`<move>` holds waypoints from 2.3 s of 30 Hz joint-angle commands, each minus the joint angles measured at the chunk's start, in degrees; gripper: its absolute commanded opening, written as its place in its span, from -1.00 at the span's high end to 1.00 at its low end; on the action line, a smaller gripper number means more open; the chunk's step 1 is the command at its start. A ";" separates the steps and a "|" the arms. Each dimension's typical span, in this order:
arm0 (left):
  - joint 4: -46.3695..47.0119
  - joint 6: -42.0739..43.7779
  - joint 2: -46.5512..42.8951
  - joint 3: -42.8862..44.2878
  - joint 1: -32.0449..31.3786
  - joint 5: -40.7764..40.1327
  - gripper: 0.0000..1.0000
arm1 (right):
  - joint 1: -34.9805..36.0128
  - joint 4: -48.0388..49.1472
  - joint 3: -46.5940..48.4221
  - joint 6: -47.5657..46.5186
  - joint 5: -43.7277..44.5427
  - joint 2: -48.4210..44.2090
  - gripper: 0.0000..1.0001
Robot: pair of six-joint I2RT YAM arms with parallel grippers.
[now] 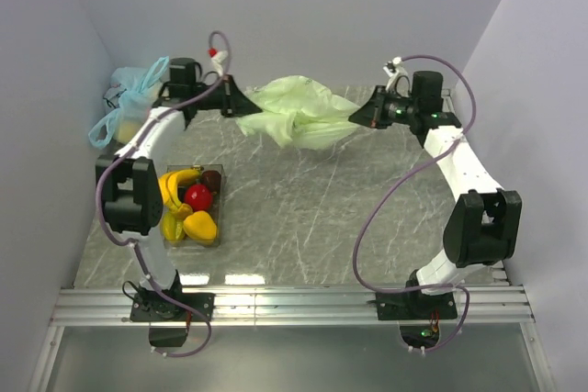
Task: Place the fake fruits into the plastic bag and tie a complex knot
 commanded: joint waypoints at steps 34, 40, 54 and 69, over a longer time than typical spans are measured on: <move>-20.72 55.73 -24.81 -17.55 -17.76 -39.94 -0.99 | 0.13 -9.92 -2.82 1.43 -1.13 1.51 1.00; -10.95 53.18 -15.49 -17.82 -21.72 -53.91 -0.99 | 0.21 -15.98 0.35 -3.40 -3.86 3.45 1.00; -25.42 48.10 -12.30 -14.12 -20.33 -43.60 0.85 | -0.66 -27.40 8.95 -19.73 -1.24 9.25 1.00; -20.54 16.46 -22.87 -13.69 -2.48 -8.04 0.99 | -2.25 -26.97 25.20 -22.77 10.55 20.43 -0.01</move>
